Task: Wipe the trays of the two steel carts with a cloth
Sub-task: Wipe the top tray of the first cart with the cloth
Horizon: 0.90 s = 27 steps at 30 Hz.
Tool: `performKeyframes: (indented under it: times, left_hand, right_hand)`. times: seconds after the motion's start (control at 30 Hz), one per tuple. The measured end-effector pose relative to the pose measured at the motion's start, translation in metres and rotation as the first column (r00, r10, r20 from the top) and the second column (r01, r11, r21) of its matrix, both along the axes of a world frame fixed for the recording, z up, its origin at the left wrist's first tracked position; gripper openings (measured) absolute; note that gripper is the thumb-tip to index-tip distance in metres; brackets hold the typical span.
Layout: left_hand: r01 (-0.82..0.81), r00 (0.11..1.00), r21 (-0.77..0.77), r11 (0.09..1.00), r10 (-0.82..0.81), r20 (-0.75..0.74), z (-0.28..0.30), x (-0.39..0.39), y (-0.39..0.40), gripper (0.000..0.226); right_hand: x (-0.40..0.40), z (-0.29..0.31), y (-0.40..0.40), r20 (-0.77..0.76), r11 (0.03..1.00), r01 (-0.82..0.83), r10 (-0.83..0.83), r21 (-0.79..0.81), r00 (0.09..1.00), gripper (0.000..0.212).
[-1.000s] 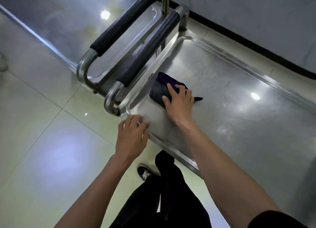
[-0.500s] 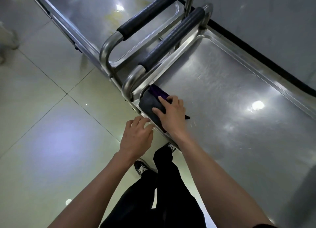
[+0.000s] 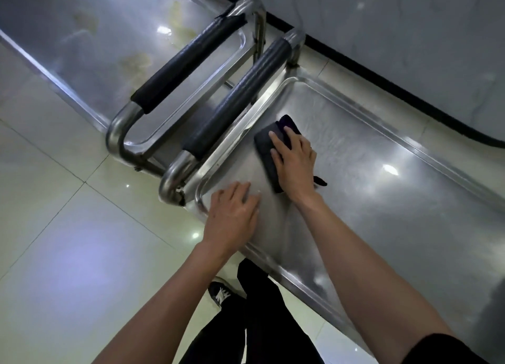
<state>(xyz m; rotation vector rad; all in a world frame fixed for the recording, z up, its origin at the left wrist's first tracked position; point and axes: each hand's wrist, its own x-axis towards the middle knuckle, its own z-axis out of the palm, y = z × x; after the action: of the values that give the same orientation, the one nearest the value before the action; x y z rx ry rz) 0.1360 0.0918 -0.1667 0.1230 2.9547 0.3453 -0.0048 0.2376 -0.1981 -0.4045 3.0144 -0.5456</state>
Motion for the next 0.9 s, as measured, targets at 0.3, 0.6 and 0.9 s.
performKeyframes:
  times: [0.3, 0.6, 0.9]
  left_hand:
    - [0.006, 0.986, -0.083, 0.997, 0.008, 0.167, -0.009, -0.036, 0.023, 0.058]
    - [0.041, 0.979, -0.125, 0.991, -0.015, 0.204, -0.012, -0.04, 0.024, 0.073]
    - [0.086, 0.972, -0.124, 0.989, -0.056, 0.227, -0.01, -0.038, 0.011, 0.069]
  right_hand:
    - [-0.142, -0.009, 0.041, -0.005, 0.999, 0.013, -0.013, 0.042, 1.0, 0.042]
    - [-0.148, -0.005, 0.053, 0.06, 0.997, 0.057, -0.054, -0.048, 0.997, 0.047]
    - [-0.002, -0.002, 0.059, 0.177, 0.99, 0.142, -0.138, -0.014, 0.974, 0.06]
